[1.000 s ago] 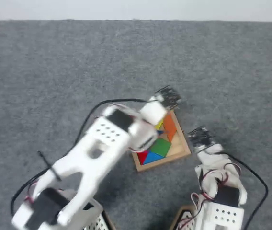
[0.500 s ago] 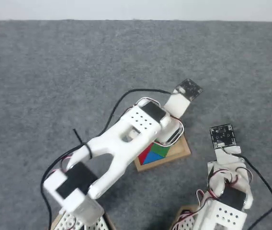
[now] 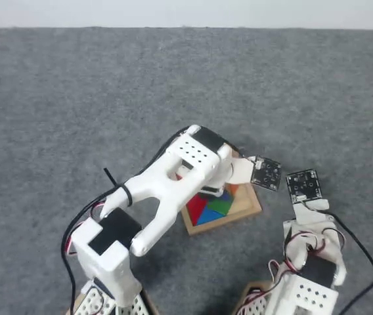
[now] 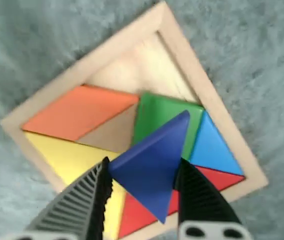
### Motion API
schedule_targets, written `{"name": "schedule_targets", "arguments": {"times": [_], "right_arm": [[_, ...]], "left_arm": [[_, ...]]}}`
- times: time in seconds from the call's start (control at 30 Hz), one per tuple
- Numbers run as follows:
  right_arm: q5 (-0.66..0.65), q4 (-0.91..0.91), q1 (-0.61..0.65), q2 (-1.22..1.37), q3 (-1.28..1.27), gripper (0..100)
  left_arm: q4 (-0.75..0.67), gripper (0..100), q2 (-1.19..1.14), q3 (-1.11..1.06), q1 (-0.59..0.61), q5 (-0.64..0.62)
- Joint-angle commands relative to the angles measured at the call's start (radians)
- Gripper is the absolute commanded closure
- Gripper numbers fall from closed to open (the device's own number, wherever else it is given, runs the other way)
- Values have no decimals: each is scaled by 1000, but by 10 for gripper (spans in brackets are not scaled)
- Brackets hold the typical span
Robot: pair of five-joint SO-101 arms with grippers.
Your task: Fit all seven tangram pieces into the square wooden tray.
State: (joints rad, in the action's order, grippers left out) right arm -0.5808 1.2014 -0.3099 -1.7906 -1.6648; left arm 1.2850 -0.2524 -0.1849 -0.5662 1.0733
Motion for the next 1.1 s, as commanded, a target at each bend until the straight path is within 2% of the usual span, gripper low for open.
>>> {"name": "schedule_targets", "arguments": {"times": [0.0,0.13,0.4,0.63,0.7,0.77,0.9,1.07], "right_arm": [[8,-15,24,-8,12,992],[8,-18,24,-8,12,992],[8,-21,24,-8,12,992],[8,-21,24,-8,12,992],[6,-21,24,-8,12,992],[6,-21,24,-8,12,992],[6,-22,24,-8,6,992],[6,-22,25,-8,6,992]], "left_arm": [[18,825,12,81,-11,81],[20,790,8,67,-8,135],[20,784,8,56,-14,140],[34,664,14,53,-12,133],[32,666,17,58,-3,97],[28,681,18,68,25,6],[15,761,6,67,115,-147],[-103,849,6,-18,209,-221]]}}
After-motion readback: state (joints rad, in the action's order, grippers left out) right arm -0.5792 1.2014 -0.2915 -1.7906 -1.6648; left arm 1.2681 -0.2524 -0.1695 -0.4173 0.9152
